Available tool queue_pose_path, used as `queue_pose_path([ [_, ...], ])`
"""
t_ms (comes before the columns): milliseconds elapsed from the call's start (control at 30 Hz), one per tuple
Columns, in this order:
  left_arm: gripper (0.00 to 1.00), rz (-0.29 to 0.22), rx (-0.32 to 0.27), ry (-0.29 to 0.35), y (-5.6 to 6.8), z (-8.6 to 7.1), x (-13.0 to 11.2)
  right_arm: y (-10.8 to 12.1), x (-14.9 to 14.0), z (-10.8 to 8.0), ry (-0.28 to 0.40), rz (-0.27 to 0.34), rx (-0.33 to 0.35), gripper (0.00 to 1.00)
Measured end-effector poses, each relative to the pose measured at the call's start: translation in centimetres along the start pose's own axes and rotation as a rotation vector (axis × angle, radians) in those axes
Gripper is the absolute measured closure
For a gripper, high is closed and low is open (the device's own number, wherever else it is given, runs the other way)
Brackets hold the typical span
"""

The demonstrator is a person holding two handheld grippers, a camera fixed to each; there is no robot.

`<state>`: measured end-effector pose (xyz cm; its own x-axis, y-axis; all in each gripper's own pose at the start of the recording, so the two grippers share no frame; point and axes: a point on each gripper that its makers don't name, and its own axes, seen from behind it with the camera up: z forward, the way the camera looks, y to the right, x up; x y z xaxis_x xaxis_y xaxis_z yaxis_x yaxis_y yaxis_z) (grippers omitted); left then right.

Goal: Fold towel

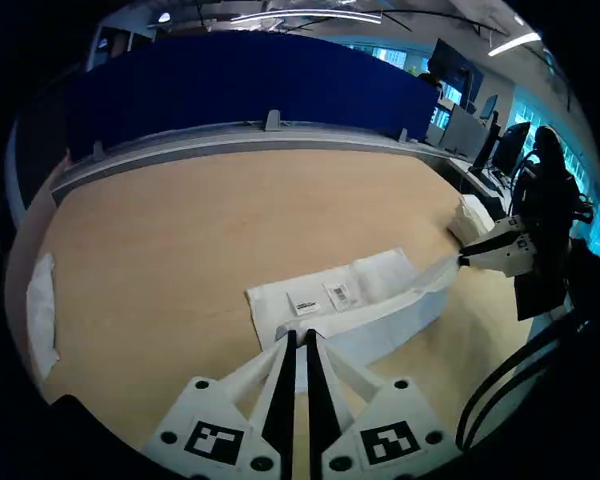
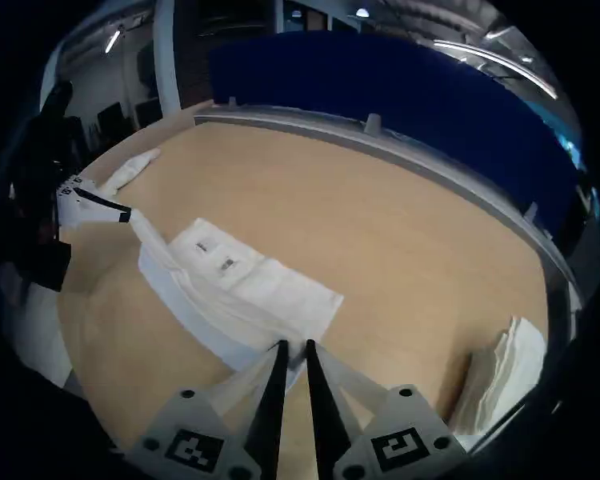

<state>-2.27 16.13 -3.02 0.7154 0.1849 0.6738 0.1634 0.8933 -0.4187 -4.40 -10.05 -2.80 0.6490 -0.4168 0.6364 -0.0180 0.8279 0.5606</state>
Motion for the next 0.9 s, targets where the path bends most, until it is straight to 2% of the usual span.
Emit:
queue_pose_path([
  [300, 0.91, 0.007, 0.004, -0.036, -1.3, 4.0, -1.6, 0.9, -1.1, 3.9, -0.035, 0.035, -0.004, 0.83],
  [467, 0.92, 0.019, 0.014, -0.043, -1.8, 5.4, -2.0, 1.5, -1.5, 5.1, -0.039, 0.047, -0.027, 0.82],
  [600, 0.91, 0.029, 0.029, -0.044, -2.4, 6.1, -2.1, 1.8, -1.5, 5.7, -0.033, 0.057, -0.041, 0.76],
  [667, 0.91, 0.033, 0.037, -0.046, -2.7, 6.4, -2.1, 2.0, -1.5, 5.8, -0.031, 0.057, -0.047, 0.69],
  [867, 0.68, 0.060, 0.065, -0.043, -3.3, 6.5, -1.9, 2.5, -1.4, 5.8, -0.017, 0.046, -0.073, 0.39],
  [900, 0.60, 0.067, 0.070, -0.041, -3.4, 6.4, -1.8, 2.6, -1.3, 5.8, -0.013, 0.045, -0.079, 0.34],
])
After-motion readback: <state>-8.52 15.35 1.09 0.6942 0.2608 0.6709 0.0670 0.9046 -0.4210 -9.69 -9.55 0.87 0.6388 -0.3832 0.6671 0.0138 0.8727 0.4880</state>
